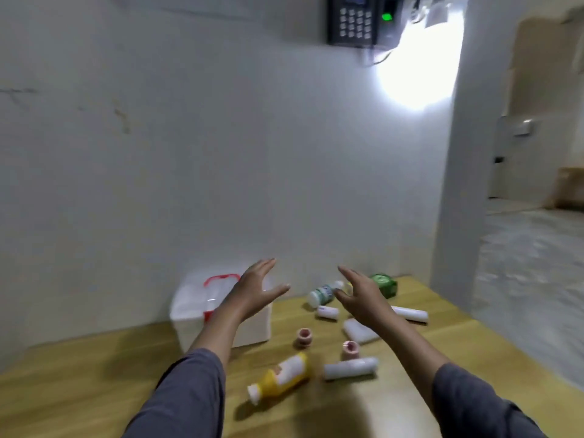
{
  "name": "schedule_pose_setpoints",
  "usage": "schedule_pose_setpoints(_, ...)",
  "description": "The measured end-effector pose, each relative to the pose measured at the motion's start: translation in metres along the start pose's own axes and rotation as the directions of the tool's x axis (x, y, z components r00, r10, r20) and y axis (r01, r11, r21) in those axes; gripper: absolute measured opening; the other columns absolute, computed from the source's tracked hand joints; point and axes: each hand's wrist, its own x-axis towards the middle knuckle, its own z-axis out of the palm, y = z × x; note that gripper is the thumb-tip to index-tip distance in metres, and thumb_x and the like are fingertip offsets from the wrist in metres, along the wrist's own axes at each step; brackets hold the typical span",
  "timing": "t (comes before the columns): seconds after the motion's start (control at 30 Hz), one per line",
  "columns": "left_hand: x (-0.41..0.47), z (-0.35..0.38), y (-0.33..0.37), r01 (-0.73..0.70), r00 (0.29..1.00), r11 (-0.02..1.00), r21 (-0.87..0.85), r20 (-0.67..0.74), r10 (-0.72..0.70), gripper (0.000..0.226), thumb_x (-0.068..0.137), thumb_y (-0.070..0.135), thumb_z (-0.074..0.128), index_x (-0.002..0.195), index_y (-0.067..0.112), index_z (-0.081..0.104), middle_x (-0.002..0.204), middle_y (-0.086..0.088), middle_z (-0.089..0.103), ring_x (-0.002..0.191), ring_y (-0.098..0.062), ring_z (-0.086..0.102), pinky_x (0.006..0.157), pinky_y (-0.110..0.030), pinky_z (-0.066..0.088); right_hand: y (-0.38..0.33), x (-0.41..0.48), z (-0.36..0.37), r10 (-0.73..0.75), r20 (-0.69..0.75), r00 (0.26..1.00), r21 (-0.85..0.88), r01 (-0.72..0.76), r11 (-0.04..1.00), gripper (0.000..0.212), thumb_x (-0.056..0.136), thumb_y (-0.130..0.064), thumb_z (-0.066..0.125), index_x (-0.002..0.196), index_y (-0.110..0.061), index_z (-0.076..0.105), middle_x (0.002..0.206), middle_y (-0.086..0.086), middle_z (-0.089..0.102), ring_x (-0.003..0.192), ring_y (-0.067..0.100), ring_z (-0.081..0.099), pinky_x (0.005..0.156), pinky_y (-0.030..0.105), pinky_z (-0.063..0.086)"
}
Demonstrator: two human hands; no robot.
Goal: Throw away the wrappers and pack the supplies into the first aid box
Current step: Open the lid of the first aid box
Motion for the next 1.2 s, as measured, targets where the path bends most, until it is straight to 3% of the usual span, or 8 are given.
schedule_pose_setpoints(0.17, -0.031, -0.032, -0.071, 0.134, 0.989, 0.989, 0.069, -0.074, -0.129, 0.082, 0.084, 0.047, 0.068, 0.152, 0.022, 0.028, 0.16, 0.007, 0.023, 0.149, -0.008, 0.013, 0.116, -0.026, 0.014, -0.04, 0.03, 0.065, -0.226, 0.112, 0.968, 0.006, 0.227, 0.974, 0.058, 0.09, -0.027, 0.055, 0.142, -0.014, 0.034, 0.151, 0.004, 0.035, 0.138, 0.019, 0.034, 0.112, 0.027, 0.026)
schedule_pose_setpoints(0.33, -0.051, -0.049, -0.12, 0.186, 0.981, 0.953, 0.24, -0.101, -0.166, 0.1, 0.074, 0.049, 0.076, 0.154, 0.023, 0.021, 0.162, 0.006, 0.016, 0.15, -0.012, 0.01, 0.118, -0.029, 0.014, -0.066, 0.042, 0.12, -0.446, 0.165, 0.88, -0.064, 0.461, 0.885, 0.065, 0.092, -0.041, 0.047, 0.147, -0.021, 0.019, 0.157, -0.004, 0.019, 0.146, 0.012, 0.013, 0.118, 0.027, 0.01)
schedule_pose_setpoints(0.4, -0.055, -0.049, -0.134, 0.177, 0.984, 0.944, 0.28, -0.07, -0.163, 0.106, 0.071, 0.048, 0.079, 0.154, 0.026, 0.018, 0.163, 0.008, 0.011, 0.151, -0.013, 0.007, 0.119, -0.032, 0.014, -0.07, 0.046, 0.137, -0.541, 0.16, 0.826, -0.133, 0.561, 0.817, 0.065, 0.091, -0.046, 0.045, 0.146, -0.021, 0.022, 0.156, -0.004, 0.024, 0.145, 0.012, 0.016, 0.12, 0.031, 0.005)
schedule_pose_setpoints(0.47, -0.054, -0.044, -0.144, 0.178, 0.984, 0.949, 0.261, -0.078, -0.163, 0.106, 0.07, 0.044, 0.082, 0.153, 0.029, 0.018, 0.163, 0.009, 0.009, 0.151, -0.015, 0.005, 0.119, -0.036, 0.016, -0.07, 0.054, 0.151, -0.622, 0.147, 0.769, -0.229, 0.638, 0.735, 0.065, 0.087, -0.054, 0.045, 0.141, -0.021, 0.035, 0.148, -0.002, 0.04, 0.14, 0.014, 0.032, 0.119, 0.04, 0.016)
schedule_pose_setpoints(0.57, -0.05, -0.033, -0.154, 0.169, 0.977, 0.955, 0.245, -0.166, -0.131, 0.105, 0.068, 0.045, 0.083, 0.152, 0.027, 0.023, 0.162, 0.007, 0.013, 0.15, -0.016, 0.01, 0.118, -0.038, 0.02, -0.067, 0.066, 0.159, -0.677, 0.167, 0.717, -0.3, 0.691, 0.658, 0.073, 0.078, -0.065, 0.048, 0.135, -0.02, 0.045, 0.137, -0.002, 0.054, 0.128, 0.016, 0.05, 0.108, 0.041, 0.036)
schedule_pose_setpoints(0.83, -0.058, -0.02, -0.146, 0.186, 0.952, 0.968, 0.171, -0.274, -0.135, 0.098, 0.069, 0.037, 0.084, 0.149, 0.024, 0.03, 0.161, 0.006, 0.018, 0.149, -0.016, 0.013, 0.115, -0.028, 0.017, -0.064, 0.068, 0.158, -0.738, 0.176, 0.652, -0.34, 0.744, 0.576, 0.081, 0.068, -0.06, 0.066, 0.131, -0.011, 0.05, 0.131, 0.007, 0.059, 0.12, 0.023, 0.058, 0.098, 0.041, 0.048)
schedule_pose_setpoints(1.03, -0.068, -0.015, -0.134, 0.245, 0.935, 0.955, 0.17, -0.302, -0.186, 0.096, 0.071, 0.039, 0.082, 0.15, 0.022, 0.03, 0.16, 0.004, 0.018, 0.149, -0.018, 0.014, 0.117, -0.029, 0.018, -0.058, 0.053, 0.15, -0.809, 0.194, 0.555, -0.174, 0.831, 0.528, 0.056, 0.089, -0.049, 0.043, 0.131, -0.013, 0.049, 0.138, 0.009, 0.052, 0.13, 0.022, 0.047, 0.107, 0.04, 0.037)
schedule_pose_setpoints(1.2, -0.076, -0.014, -0.119, 0.279, 0.928, 0.947, 0.16, -0.297, -0.224, 0.094, 0.077, 0.036, 0.079, 0.152, 0.022, 0.024, 0.162, 0.004, 0.012, 0.15, -0.017, 0.008, 0.118, -0.03, 0.017, -0.064, 0.033, 0.146, -0.761, 0.135, 0.635, -0.012, 0.769, 0.64, 0.05, 0.095, -0.041, 0.03, 0.131, -0.015, 0.051, 0.141, 0.005, 0.048, 0.135, 0.018, 0.039, 0.113, 0.038, 0.033)
